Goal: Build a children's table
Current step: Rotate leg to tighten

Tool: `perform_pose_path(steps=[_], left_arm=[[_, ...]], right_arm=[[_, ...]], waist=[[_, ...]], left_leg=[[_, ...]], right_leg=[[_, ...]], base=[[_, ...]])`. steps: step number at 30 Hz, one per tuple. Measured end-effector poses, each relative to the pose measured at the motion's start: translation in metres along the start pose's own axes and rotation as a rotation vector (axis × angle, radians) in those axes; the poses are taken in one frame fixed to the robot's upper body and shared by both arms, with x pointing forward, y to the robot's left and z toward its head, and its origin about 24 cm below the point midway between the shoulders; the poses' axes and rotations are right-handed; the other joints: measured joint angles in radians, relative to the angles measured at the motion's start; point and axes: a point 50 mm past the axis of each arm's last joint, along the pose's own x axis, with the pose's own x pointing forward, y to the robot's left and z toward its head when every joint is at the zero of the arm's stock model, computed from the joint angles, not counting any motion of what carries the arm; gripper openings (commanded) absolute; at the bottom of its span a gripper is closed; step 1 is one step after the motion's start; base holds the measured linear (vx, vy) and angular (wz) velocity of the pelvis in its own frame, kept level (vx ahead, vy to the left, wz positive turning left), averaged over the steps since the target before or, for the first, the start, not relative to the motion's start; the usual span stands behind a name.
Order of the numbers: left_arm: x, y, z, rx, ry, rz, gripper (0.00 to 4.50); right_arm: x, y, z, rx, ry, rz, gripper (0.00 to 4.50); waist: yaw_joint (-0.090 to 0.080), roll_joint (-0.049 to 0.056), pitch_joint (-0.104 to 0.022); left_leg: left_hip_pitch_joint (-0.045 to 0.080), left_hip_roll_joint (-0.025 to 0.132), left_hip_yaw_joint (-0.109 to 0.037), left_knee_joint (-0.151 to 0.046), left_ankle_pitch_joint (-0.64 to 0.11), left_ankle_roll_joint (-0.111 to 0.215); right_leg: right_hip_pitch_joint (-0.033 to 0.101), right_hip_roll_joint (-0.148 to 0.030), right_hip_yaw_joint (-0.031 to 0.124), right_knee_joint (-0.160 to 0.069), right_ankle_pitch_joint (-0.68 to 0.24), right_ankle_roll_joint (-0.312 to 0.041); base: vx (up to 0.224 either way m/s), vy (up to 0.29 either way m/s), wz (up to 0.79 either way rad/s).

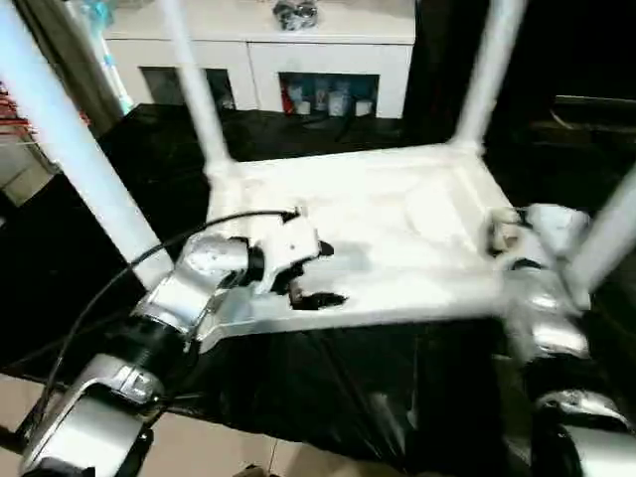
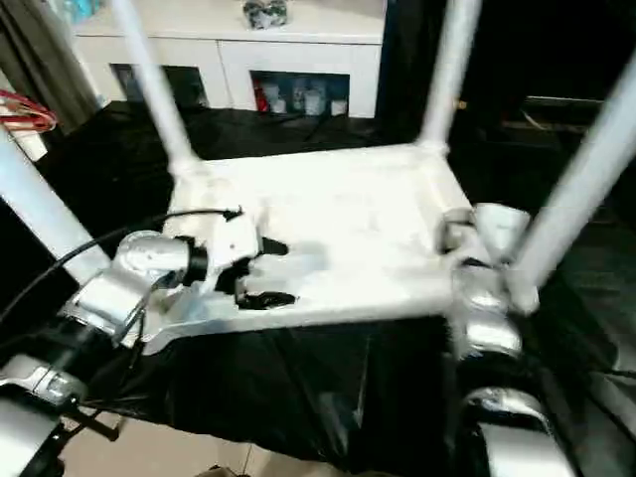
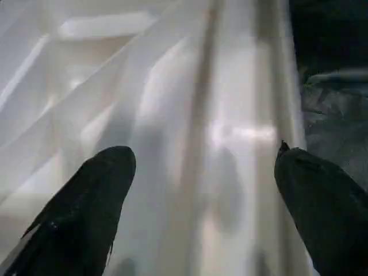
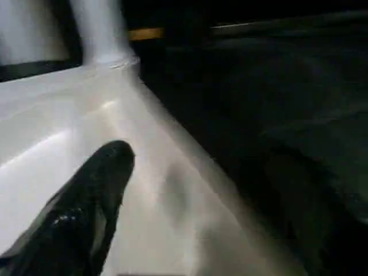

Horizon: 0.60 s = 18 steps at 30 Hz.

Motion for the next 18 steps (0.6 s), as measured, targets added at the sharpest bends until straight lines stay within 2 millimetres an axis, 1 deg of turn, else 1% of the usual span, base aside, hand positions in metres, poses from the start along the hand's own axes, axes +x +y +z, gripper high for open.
perform_pose_path(steps=[4, 6, 8, 11, 12, 14, 16, 18], left_arm=[[-0.001, -0.006, -0.002, -0.024, 0.002, -0.091, 4.41], [0.000, -0.009, -0.005, -0.030, 0.014, -0.123, 4.41], [0.001, -0.011, -0.007, -0.027, 0.013, -0.120, 4.41], [0.004, -0.006, -0.005, -0.017, -0.025, -0.029, 4.41], [0.006, -0.003, -0.005, -0.026, -0.052, 0.027, 4.41], [0.007, 0.000, -0.004, -0.031, -0.076, 0.081, 4.41], [0.010, 0.004, 0.001, -0.050, -0.123, 0.156, 4.41], [0.013, 0.006, 0.007, -0.064, -0.165, 0.195, 4.41]], right_arm=[[-0.001, -0.003, -0.002, -0.004, 0.011, -0.029, 4.07], [-0.001, -0.003, -0.002, -0.005, 0.013, -0.036, 4.07], [-0.001, -0.003, -0.002, -0.007, 0.015, -0.035, 4.07], [-0.001, -0.002, -0.001, -0.018, 0.009, -0.004, 4.07], [-0.002, 0.000, 0.001, -0.021, -0.003, 0.034, 4.07], [-0.003, 0.007, 0.006, -0.025, -0.026, 0.092, 4.07], [-0.008, 0.023, 0.013, 0.009, -0.061, 0.270, 4.07], [-0.016, 0.045, 0.020, 0.043, -0.088, 0.462, 4.07]], waist=[[-0.010, 0.000, 0.000], [-0.011, 0.000, 0.000], [-0.012, 0.000, 0.000], [-0.015, 0.000, 0.000], [-0.016, 0.000, 0.000], [-0.017, 0.000, 0.000], [-0.022, 0.000, 0.000], [-0.027, 0.000, 0.000]], left_leg=[[-0.006, 0.000, 0.000, 0.001, 0.000, 0.000], [-0.008, 0.001, 0.000, 0.001, 0.000, 0.001], [-0.008, 0.001, 0.000, 0.002, 0.001, 0.002], [-0.009, 0.001, 0.000, 0.003, 0.003, 0.005], [-0.009, 0.001, 0.000, 0.003, 0.003, 0.005], [-0.009, 0.001, 0.000, 0.003, 0.003, 0.006], [-0.009, 0.001, 0.000, 0.003, 0.003, 0.006], [-0.009, 0.001, -0.001, 0.003, 0.004, 0.007]], right_leg=[[-0.006, 0.001, 0.000, 0.000, 0.000, 0.000], [-0.008, 0.001, 0.000, 0.001, 0.000, 0.000], [-0.008, 0.001, -0.001, 0.001, 0.000, 0.000], [-0.008, 0.001, 0.000, 0.001, 0.000, 0.000], [-0.008, 0.001, 0.000, 0.001, 0.000, 0.000], [-0.007, 0.001, -0.001, 0.001, 0.000, 0.000], [-0.008, 0.001, -0.001, 0.001, 0.000, -0.001], [-0.008, 0.001, -0.001, 0.002, 0.000, -0.001]], base=[[0.000, 0.000, 0.00], [0.000, 0.000, 0.00], [0.000, 0.000, 0.00], [0.000, 0.000, 0.00], [0.000, 0.000, 0.00], [0.000, 0.000, 0.00], [0.000, 0.000, 0.00], [0.000, 0.000, 0.00]])
